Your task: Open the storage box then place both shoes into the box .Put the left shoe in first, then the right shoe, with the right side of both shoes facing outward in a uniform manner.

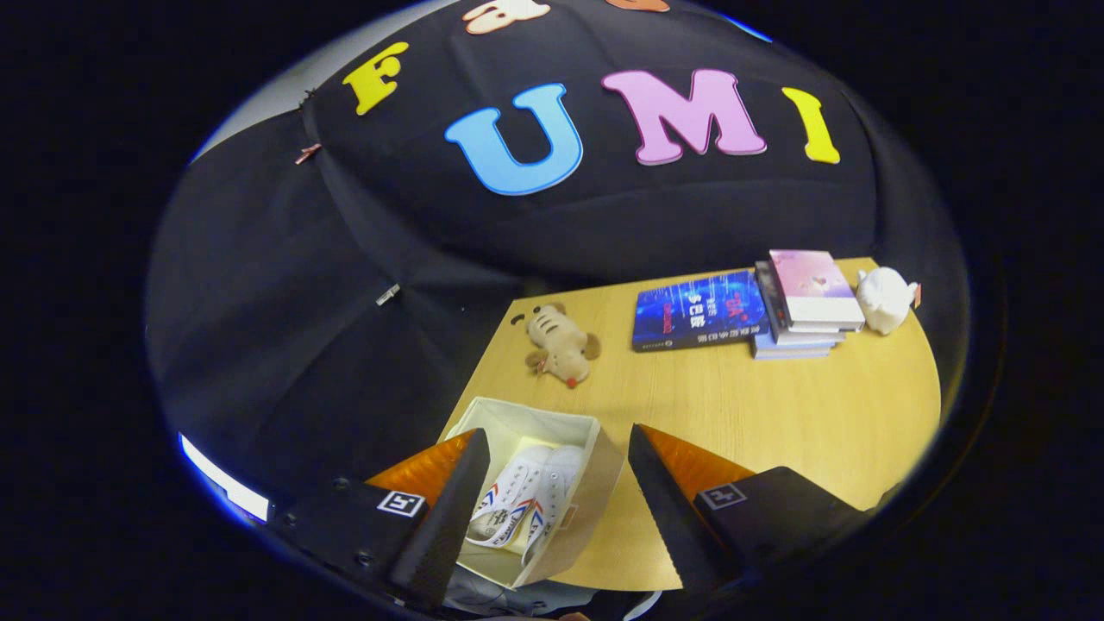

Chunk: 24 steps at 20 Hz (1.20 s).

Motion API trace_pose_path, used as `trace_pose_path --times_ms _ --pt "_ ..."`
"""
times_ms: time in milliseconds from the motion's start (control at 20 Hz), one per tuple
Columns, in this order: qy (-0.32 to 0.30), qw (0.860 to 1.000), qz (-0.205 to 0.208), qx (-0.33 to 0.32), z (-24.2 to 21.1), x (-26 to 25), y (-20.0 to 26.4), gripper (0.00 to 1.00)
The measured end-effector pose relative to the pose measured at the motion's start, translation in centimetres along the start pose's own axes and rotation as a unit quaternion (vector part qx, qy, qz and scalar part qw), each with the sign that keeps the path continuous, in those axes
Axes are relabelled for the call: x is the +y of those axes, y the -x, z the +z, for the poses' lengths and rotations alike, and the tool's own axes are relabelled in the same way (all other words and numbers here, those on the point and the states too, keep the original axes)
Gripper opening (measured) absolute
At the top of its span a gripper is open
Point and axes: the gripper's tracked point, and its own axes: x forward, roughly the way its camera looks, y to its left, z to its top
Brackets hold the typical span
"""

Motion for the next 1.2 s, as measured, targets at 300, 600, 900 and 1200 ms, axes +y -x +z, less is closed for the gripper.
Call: trace_pose_path --times_ms 300,600,900,1200 --pt "0.069 0.99 -0.053 -0.107 5.8 -4.6 4.8 0.99" --pt "0.118 0.972 -0.082 -0.185 11.2 -9.8 10.7 0.98" --pt "0.15 0.96 -0.088 -0.22 13.2 -14.6 14.4 0.98" --pt "0.131 0.96 -0.081 -0.233 14.8 -19.3 16.7 0.98"
